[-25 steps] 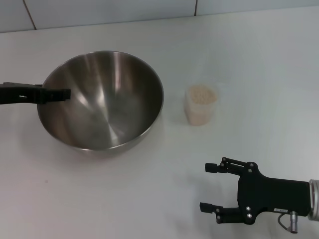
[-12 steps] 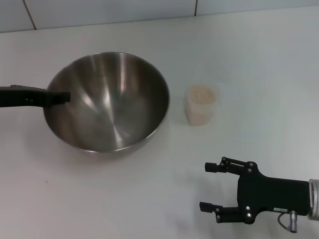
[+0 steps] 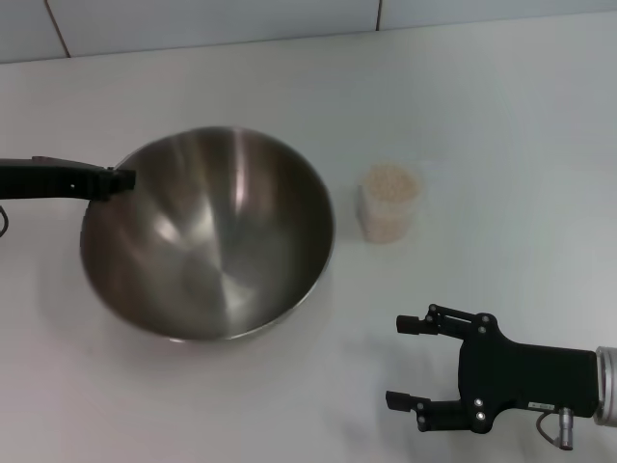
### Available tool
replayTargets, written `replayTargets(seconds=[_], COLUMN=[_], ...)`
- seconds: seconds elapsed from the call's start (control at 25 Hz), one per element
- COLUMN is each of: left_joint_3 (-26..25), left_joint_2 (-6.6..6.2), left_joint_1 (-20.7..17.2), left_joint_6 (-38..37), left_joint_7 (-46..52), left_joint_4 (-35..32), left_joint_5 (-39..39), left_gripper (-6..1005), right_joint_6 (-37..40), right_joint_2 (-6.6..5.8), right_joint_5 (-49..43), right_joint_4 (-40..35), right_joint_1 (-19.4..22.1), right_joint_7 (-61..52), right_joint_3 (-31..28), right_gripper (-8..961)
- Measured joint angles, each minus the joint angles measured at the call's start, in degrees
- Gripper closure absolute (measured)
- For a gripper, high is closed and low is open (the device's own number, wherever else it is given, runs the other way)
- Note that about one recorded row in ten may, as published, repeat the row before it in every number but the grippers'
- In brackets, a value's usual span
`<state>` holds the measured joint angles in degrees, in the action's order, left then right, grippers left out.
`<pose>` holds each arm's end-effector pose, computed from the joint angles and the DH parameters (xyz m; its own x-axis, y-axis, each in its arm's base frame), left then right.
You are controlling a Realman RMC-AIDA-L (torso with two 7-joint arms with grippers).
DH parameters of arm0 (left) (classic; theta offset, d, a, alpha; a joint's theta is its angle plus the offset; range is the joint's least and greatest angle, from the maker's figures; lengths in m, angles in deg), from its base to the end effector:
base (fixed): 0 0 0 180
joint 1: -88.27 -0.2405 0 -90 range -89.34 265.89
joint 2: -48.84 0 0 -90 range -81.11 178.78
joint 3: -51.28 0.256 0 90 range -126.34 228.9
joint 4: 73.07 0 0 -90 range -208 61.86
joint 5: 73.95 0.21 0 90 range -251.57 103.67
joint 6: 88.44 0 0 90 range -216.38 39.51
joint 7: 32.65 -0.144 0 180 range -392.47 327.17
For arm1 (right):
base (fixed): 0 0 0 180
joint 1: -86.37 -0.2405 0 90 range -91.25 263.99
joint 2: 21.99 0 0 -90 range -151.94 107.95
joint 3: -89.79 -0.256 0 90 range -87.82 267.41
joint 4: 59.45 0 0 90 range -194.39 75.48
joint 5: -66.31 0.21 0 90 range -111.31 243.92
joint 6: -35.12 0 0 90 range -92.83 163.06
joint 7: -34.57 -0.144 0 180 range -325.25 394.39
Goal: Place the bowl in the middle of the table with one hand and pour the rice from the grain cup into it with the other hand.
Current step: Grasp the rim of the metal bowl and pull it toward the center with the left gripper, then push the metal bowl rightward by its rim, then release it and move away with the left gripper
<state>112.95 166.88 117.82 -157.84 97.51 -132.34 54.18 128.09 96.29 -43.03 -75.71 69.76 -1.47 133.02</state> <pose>-0.2472 0.3817 0.0176 0.6422 0.7043 0.3026 0.7623 -0.5453 -0.3485 0.3224 0.2072 -0.0540 0.8261 -0.1005 -0.5545 -0.2639 -0.9384 -0.2231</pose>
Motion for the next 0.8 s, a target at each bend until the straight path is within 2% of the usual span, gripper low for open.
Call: replayTargets(seconds=[0.04, 0.28, 0.32, 0.6, 0.8], left_joint_3=[-0.14, -0.58, -0.69, -1.73, -4.06], left_joint_2=[-0.05, -0.80, -1.28, -2.51, -3.14], left_joint_1=[0.26, 2.13, 3.59, 9.91, 12.00], left_joint_6=[-0.20, -1.31, -2.04, -2.09, -1.97], left_joint_7=[0.00, 0.08, 0.19, -1.30, -2.08], left_joint_4=[0.06, 0.35, 0.93, 7.22, 8.40], left_joint_5=[0.00, -0.01, -0.01, 0.05, 0.08], left_gripper=[910, 946, 952, 949, 948], right_joint_6=[-0.03, -0.59, -0.69, -0.82, -0.92], right_joint_2=[0.00, 0.00, 0.00, 0.30, 0.38], right_joint_5=[0.00, 0.01, 0.01, 0.01, 0.01], right_joint_4=[0.00, 0.10, 0.14, 0.14, 0.10], right_joint_1=[0.00, 0.04, -0.01, -0.16, -0.26], right_joint_7=[0.00, 0.00, 0.00, 0.00, -0.01], right_joint_3=[0.01, 0.02, 0.01, 0.01, 0.01], right_gripper=[137, 138, 138, 138, 139])
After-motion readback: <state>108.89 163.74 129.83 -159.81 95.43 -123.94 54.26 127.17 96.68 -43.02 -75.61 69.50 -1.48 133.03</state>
